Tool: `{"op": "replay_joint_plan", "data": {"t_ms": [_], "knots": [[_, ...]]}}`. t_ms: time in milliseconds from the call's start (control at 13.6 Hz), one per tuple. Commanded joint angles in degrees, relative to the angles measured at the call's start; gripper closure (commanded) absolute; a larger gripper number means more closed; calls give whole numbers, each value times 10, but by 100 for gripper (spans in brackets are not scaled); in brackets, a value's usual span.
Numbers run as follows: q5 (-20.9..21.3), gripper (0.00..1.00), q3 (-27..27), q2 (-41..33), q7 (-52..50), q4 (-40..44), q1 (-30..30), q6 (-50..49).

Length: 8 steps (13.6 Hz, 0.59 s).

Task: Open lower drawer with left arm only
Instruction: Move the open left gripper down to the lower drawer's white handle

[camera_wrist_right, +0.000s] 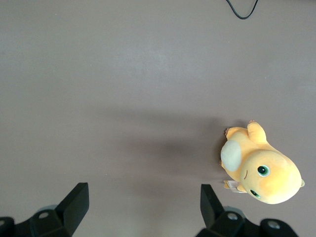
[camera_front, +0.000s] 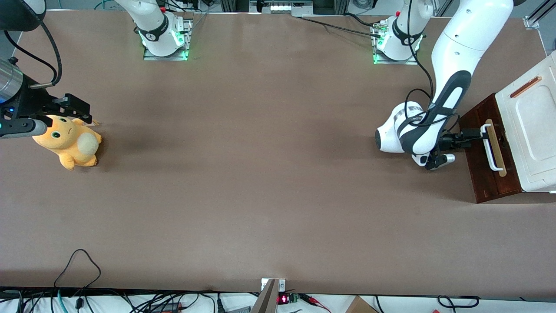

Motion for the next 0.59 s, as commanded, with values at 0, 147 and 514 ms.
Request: {"op": "replay_joint_plan", "data": {"t_ms": [0, 147, 514], "knots": [[33, 21, 6, 12, -7, 9, 2, -15], [35, 27, 11, 18, -8, 9, 2, -15], [48, 33, 11, 23, -6, 13, 10, -10]]}}
